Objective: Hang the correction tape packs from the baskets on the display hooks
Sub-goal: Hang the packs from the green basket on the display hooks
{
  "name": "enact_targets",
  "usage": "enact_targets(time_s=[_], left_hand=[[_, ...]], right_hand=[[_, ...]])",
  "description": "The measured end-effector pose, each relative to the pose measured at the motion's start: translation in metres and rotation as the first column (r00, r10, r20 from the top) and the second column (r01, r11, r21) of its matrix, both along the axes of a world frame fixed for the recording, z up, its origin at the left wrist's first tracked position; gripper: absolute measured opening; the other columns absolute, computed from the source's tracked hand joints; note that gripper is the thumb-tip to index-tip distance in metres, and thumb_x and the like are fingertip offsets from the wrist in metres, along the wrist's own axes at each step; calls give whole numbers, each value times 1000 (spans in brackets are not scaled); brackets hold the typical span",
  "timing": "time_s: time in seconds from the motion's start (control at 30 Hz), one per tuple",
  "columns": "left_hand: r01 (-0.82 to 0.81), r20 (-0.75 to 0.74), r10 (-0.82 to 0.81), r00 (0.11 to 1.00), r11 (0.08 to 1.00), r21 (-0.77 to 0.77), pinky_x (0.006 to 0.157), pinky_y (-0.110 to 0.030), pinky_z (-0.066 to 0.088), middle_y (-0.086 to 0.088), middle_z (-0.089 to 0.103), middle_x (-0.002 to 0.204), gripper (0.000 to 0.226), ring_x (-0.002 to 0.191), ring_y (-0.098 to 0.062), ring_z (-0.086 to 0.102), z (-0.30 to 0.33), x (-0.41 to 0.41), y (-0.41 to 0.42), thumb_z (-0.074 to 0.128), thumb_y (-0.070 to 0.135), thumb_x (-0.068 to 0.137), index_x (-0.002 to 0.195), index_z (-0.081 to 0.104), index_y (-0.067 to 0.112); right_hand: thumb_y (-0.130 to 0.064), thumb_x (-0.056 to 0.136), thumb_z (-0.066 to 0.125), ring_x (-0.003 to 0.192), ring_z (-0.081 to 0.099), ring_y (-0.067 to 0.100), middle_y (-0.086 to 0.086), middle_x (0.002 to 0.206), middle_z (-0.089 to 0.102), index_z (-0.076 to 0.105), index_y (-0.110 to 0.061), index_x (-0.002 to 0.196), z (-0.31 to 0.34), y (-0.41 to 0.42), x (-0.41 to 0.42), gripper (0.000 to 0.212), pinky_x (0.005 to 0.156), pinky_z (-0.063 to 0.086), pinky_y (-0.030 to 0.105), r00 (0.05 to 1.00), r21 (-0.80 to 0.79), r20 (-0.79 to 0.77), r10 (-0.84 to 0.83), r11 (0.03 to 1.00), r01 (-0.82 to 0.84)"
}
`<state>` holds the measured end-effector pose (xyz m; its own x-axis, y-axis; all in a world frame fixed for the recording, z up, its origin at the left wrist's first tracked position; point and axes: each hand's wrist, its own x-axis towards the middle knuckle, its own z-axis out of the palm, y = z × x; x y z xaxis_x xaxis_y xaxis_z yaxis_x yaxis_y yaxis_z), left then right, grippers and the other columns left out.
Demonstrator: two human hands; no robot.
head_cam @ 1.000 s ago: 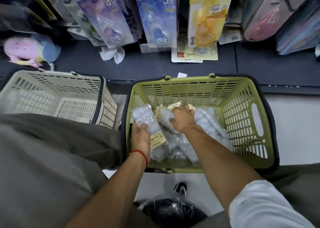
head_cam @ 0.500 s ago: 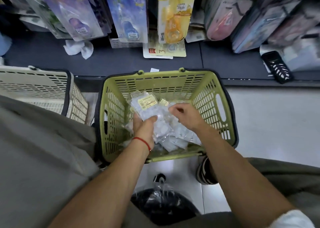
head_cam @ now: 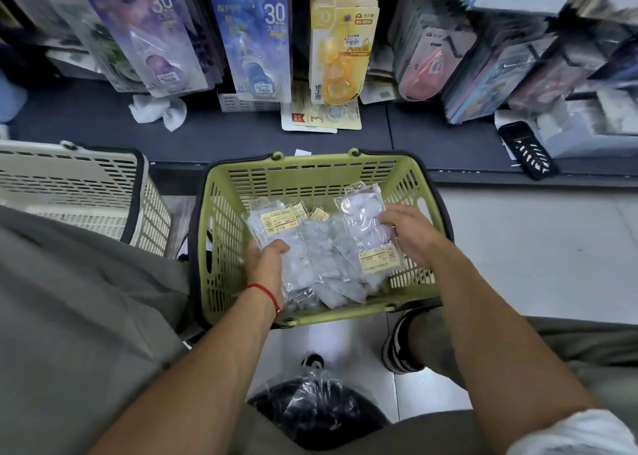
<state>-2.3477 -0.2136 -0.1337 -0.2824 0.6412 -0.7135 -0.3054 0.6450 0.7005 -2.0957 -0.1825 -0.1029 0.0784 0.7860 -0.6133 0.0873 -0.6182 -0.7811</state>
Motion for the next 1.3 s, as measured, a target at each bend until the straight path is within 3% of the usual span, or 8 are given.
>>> enact_targets(time_s=[0.2,0.37,0.5,0.7,0.8,0.97,1.13,1.3], left_hand=[[79,232,-73,970,997,-17,105,-68,49,-9,60,147,70,131,-39,59,11,5,-1,76,29,90,152,44,30],[197,123,-195,973,980,-2,89,-57,62,-11,71,131,75,113,-34,72,3,-1,2,86,13,85,148,46,20],[123,-94,-125,988,992,-26,66,-23,52,14,62,93,57,79,-6,61,-3,-20,9,85,12,86,120,43,29],[40,-168,-45,985,999,-34,50,-21,48,6,66,92,51,72,-8,64,-6,-36,6,84,7,85,122,51,19],[37,-181,-42,983,999,-33,60,-21,42,0,67,99,53,77,-8,60,-9,-36,4,85,9,84,123,51,17],[34,-174,-39,984,999,-32,94,-33,44,-7,59,138,79,118,-27,60,0,-27,5,84,11,83,150,43,18],[120,37,-119,992,992,-48,96,-42,48,-12,56,147,80,131,-34,58,18,-4,7,76,15,88,155,36,28],[198,456,-215,864,976,85,76,-55,63,-28,71,126,47,102,-45,74,62,24,31,63,13,95,141,59,10]], right_hand=[[-7,103,59,107,72,34,22,124,74,70,0,125,5,7,-36,25,99,59,49,957,14,-264,122,992,-123],[-28,100,71,82,66,4,-2,96,75,79,-12,111,-25,5,-89,22,82,51,22,821,227,522,231,890,-394],[-49,102,62,129,60,29,13,145,59,58,-10,145,-58,2,-85,58,109,42,33,599,-135,636,486,835,-534],[-69,90,65,152,22,41,23,166,18,28,-6,159,-90,-8,-125,101,118,32,54,322,-411,681,658,707,-576],[-56,92,69,140,38,37,21,156,35,40,-4,150,-87,-6,-129,83,111,41,47,432,-368,659,615,765,-529],[-4,96,53,101,62,29,14,115,63,58,-2,125,-60,3,-68,29,75,49,32,944,-165,329,29,986,27],[-8,96,67,99,70,32,22,110,73,64,2,117,-9,-6,-30,23,90,54,43,962,-142,-184,-203,974,179],[-21,99,71,82,79,19,-1,95,82,74,-19,109,47,5,-39,11,65,60,28,1000,188,-24,-3,982,7]])
